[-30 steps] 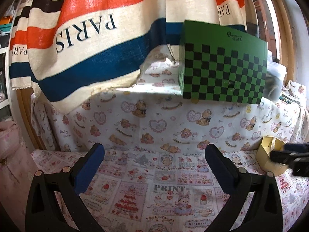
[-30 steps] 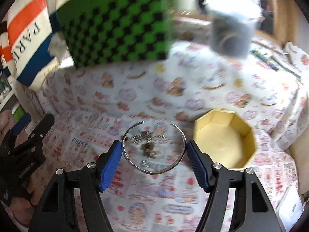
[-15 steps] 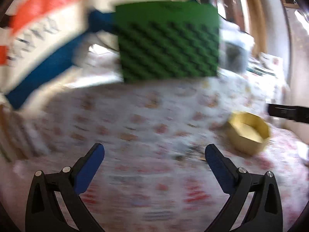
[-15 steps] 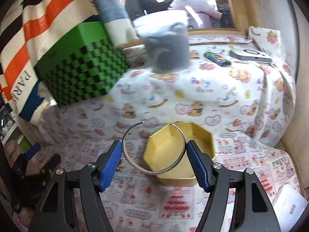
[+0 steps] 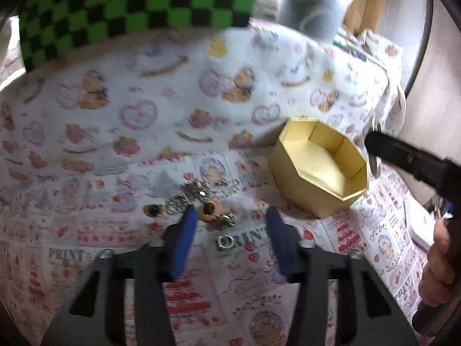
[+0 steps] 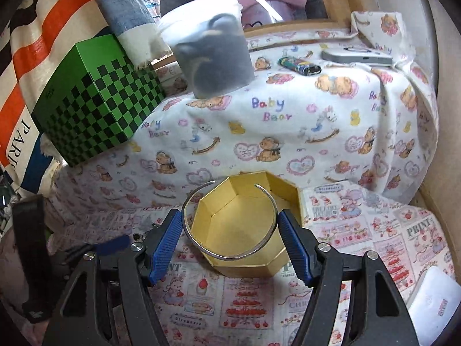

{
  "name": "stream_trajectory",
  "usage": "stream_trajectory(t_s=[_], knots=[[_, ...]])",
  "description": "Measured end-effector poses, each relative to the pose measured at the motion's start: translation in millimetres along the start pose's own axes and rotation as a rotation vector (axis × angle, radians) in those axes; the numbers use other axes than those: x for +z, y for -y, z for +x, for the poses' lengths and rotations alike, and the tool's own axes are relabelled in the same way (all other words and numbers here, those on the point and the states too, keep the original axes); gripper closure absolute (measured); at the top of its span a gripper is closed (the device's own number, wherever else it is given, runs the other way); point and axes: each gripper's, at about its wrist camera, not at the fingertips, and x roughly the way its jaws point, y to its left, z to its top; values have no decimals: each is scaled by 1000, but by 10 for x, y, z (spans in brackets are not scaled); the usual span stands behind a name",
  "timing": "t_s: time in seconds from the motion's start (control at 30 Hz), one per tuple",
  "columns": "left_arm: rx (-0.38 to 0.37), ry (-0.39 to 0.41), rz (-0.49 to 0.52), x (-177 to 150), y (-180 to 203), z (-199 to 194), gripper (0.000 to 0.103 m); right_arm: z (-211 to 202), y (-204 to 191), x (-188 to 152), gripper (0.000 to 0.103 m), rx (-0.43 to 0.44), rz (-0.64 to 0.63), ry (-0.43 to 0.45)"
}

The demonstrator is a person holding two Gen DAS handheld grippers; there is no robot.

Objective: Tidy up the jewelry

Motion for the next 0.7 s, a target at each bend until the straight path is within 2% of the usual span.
stream_trajectory(t_s=[0.07,0.17,0.2,0.23,0.4,0.5,0.7], knots=[[16,-20,20,1,60,63,66,-7,9,5,32,-5,1,9],[88,-20,54,0,149,144,69,-23,53,15,32,-6,20,16],[98,-18,68,-10,178,164,74,-24,71,21,32,-4,27,15],[98,-23,72,-19,195,188,80,-25,81,25,32,-5,31,14],[131,-21,51,-30,231,269,88,-25,103,33,32,-25,34,23],[137,-3,30,-23,199,204,97,-51,109,40,32,-28,30,40],[119,58,41,102,158,-87,97,-75,155,48,32,-15,44,71]])
